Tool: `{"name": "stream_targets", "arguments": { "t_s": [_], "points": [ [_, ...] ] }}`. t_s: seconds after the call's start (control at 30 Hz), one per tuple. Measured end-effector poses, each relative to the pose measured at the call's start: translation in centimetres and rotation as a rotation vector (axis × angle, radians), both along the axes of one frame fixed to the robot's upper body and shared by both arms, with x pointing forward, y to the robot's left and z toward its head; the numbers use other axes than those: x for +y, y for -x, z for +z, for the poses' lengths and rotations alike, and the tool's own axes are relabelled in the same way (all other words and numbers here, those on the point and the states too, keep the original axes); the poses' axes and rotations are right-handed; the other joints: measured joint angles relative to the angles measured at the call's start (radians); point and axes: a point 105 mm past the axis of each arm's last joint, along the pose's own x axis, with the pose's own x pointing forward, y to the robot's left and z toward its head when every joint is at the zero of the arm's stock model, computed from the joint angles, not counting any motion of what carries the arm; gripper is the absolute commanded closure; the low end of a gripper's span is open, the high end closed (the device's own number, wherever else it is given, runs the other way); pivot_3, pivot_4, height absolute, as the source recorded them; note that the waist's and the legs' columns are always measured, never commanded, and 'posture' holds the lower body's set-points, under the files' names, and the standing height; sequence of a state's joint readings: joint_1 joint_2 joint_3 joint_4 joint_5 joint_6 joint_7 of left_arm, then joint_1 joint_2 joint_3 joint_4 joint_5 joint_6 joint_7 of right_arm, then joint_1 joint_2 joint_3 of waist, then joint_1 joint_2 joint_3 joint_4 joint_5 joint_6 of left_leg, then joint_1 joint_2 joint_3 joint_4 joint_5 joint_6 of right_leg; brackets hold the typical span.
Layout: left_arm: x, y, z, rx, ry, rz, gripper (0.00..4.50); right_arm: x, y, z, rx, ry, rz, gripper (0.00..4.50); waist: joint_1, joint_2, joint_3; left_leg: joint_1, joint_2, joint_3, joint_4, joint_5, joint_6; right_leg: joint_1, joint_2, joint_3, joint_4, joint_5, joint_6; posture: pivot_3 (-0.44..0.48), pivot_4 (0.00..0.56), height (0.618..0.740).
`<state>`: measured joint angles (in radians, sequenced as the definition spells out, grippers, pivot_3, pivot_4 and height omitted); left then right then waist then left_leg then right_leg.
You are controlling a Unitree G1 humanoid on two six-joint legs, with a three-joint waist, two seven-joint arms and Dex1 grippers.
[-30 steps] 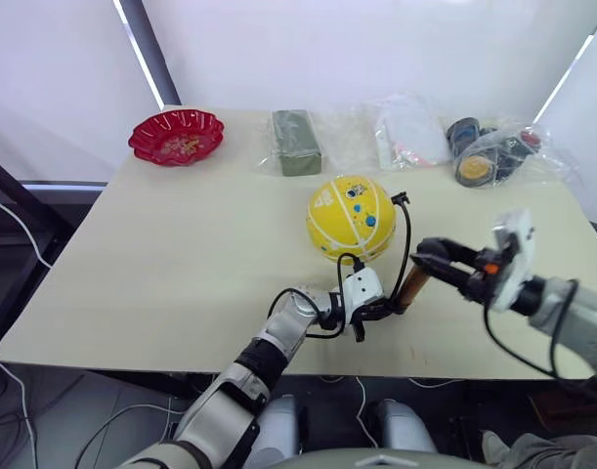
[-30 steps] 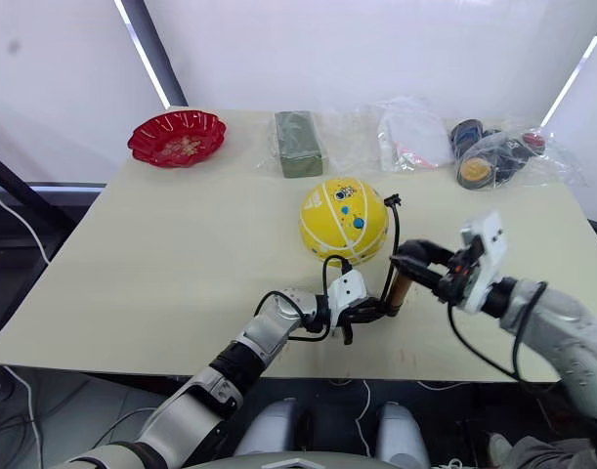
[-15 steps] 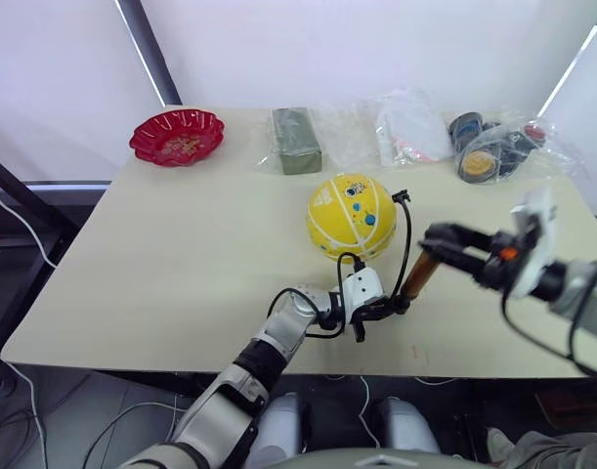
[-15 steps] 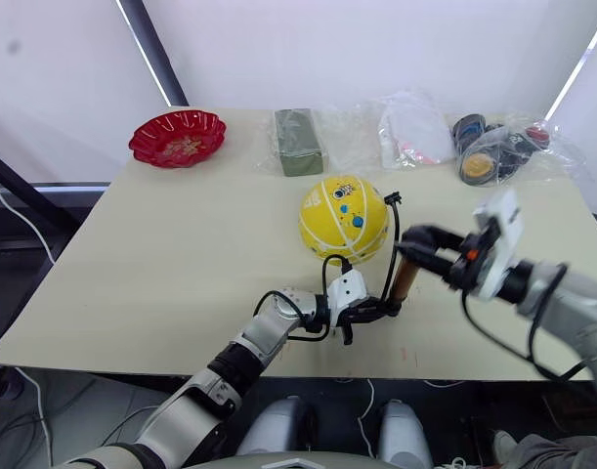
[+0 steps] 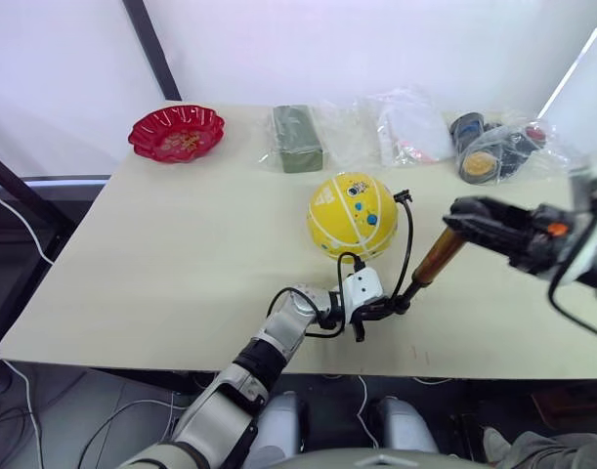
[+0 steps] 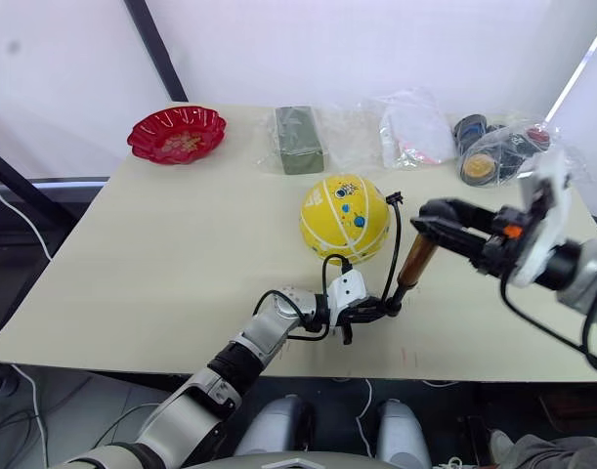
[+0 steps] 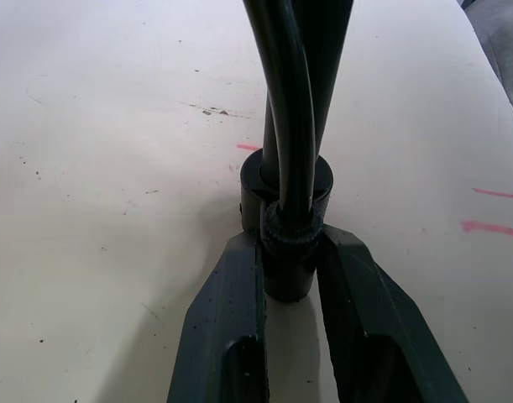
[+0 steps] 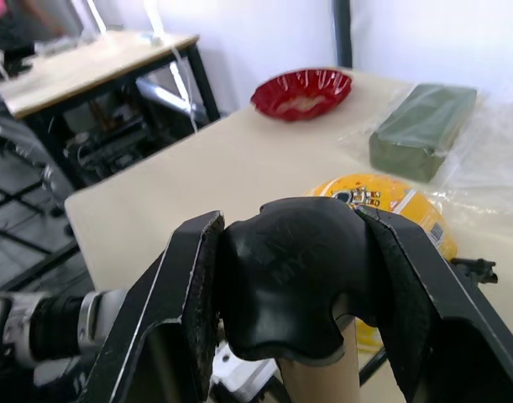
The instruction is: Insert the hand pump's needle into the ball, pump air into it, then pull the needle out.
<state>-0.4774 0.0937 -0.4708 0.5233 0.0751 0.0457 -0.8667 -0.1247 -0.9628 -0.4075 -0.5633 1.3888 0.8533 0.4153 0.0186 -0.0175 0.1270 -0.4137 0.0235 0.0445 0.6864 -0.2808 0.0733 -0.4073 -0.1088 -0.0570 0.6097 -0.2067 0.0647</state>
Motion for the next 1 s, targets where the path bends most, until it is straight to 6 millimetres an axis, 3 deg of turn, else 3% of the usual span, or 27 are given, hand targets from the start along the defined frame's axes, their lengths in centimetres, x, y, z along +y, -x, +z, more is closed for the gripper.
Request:
{"name": "stream_targets", "arguments": {
  "t_s": [0.23, 0.47, 0.6, 0.67, 0.87, 1.0],
  "points": [
    [0.2, 0.1, -0.2, 0.006, -0.006, 0.006, 4.14, 1.3, -0.4, -8.4, 0.071, 0.035, -0.027, 2.57, -0.003, -0.003, -0.009, 0.002, 0.001, -0.001, 0.000, 0.000, 0.000, 0.002, 0.003, 0.000, 0.000, 0.000, 0.000, 0.000, 0.150, 0.740],
    [0.5, 0.0, -0.5, 0.014, -0.018, 0.017, 4.14, 1.7, -1.0, -9.2, 0.027, 0.024, -0.013, 2.57, -0.004, -0.003, -0.009, 0.015, 0.003, -0.001, -0.003, 0.000, 0.000, 0.011, 0.003, 0.000, 0.000, -0.001, -0.001, 0.000, 0.150, 0.740],
    [0.4, 0.0, -0.3, 0.008, -0.014, 0.009, 4.14, 1.5, -1.0, -7.8, 0.028, 0.041, -0.010, 2.57, -0.004, 0.002, -0.006, 0.014, 0.003, -0.001, -0.003, 0.000, 0.000, 0.011, 0.003, 0.000, 0.000, -0.001, -0.002, 0.000, 0.150, 0.740],
    [0.3, 0.0, -0.2, 0.007, -0.010, 0.002, 4.14, 1.2, -1.1, -6.2, 0.024, 0.040, -0.009, 2.57, -0.003, 0.008, 0.000, 0.012, 0.002, 0.001, -0.003, 0.000, 0.000, 0.010, 0.001, 0.000, 0.000, -0.001, -0.002, 0.000, 0.150, 0.740],
    [0.0, 0.1, 0.1, 0.004, -0.001, -0.014, 4.14, 0.3, 0.3, 1.9, -0.079, 0.034, 0.048, 2.57, -0.001, 0.009, 0.007, 0.005, 0.000, 0.000, -0.003, 0.000, 0.000, 0.004, -0.001, -0.001, -0.001, -0.001, -0.001, 0.000, 0.150, 0.740],
    [-0.1, 0.1, 0.2, 0.000, 0.004, -0.021, 4.14, -0.3, 1.0, 4.2, -0.088, 0.041, 0.036, 2.57, 0.001, 0.008, 0.007, -0.001, -0.001, 0.000, 0.000, 0.000, 0.000, 0.000, -0.002, -0.001, -0.001, 0.000, -0.001, 0.000, 0.150, 0.740]
  ]
}}
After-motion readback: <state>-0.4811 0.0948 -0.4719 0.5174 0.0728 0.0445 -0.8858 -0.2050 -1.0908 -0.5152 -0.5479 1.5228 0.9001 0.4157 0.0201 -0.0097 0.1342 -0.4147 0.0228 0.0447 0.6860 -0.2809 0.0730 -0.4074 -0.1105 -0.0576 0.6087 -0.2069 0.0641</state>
